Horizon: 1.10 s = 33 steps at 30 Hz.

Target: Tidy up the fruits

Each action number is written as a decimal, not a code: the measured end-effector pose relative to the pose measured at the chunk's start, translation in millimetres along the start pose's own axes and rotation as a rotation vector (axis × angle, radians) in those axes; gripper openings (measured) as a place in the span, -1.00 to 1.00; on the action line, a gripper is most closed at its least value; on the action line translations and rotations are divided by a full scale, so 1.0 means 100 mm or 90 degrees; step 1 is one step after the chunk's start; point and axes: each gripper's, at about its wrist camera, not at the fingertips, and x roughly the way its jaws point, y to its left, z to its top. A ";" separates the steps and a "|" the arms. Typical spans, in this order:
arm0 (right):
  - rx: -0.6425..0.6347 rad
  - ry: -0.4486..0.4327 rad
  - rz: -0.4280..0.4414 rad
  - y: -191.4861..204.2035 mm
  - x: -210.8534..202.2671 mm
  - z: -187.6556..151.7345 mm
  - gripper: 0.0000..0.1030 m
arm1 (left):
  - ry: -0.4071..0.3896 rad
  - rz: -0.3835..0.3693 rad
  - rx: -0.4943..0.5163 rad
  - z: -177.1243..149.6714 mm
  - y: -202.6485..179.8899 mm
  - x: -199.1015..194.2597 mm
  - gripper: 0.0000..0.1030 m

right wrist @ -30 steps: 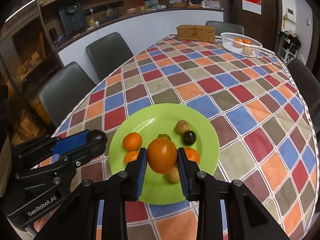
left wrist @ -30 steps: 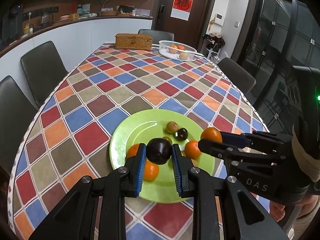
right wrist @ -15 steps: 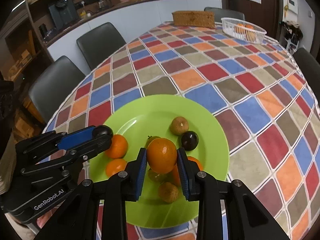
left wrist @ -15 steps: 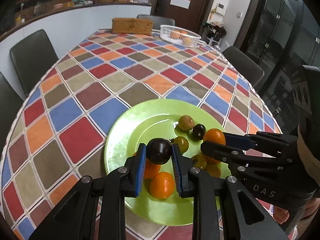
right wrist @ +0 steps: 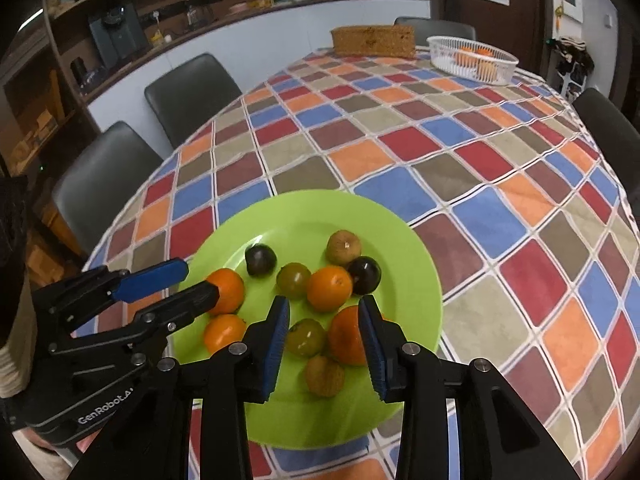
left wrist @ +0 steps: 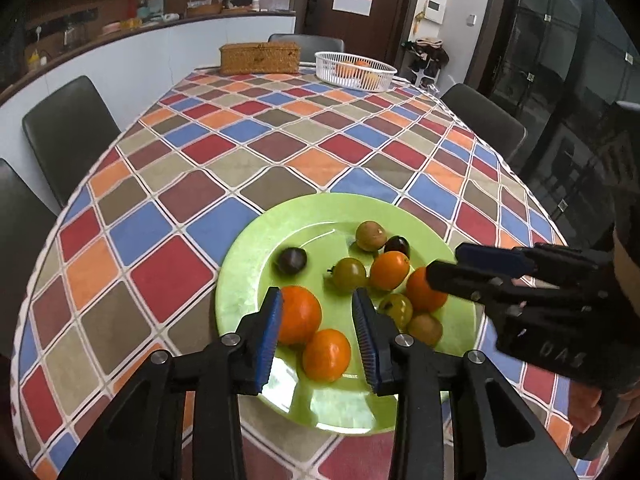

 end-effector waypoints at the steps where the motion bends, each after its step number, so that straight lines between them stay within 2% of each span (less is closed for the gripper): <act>1: 0.000 -0.008 -0.001 0.01 -0.06 -0.01 -0.29 | -0.005 0.001 0.000 -0.01 -0.01 -0.06 -0.31; 3: -0.003 -0.026 -0.009 0.03 -0.20 -0.04 -0.28 | -0.017 0.005 0.002 -0.04 -0.05 -0.20 -0.24; 6: -0.007 -0.058 -0.018 0.08 -0.43 -0.11 -0.10 | -0.037 0.027 0.007 -0.07 -0.12 -0.43 -0.13; 10: -0.016 -0.101 -0.036 0.16 -0.77 -0.24 -0.09 | -0.062 0.044 0.011 -0.14 -0.22 -0.75 0.00; 13: -0.017 -0.124 -0.053 0.20 -0.99 -0.34 0.04 | -0.083 0.064 0.018 -0.20 -0.30 -0.96 0.07; 17: -0.008 -0.156 -0.074 0.24 -1.31 -0.55 0.05 | -0.115 0.073 0.030 -0.34 -0.41 -1.22 0.30; 30: -0.004 -0.208 -0.102 0.36 -2.00 -1.19 0.05 | -0.184 0.057 0.038 -0.75 -0.72 -1.94 0.56; 33: 0.004 -0.215 -0.101 0.37 -2.10 -1.29 0.15 | -0.193 0.055 0.042 -0.83 -0.78 -2.04 0.56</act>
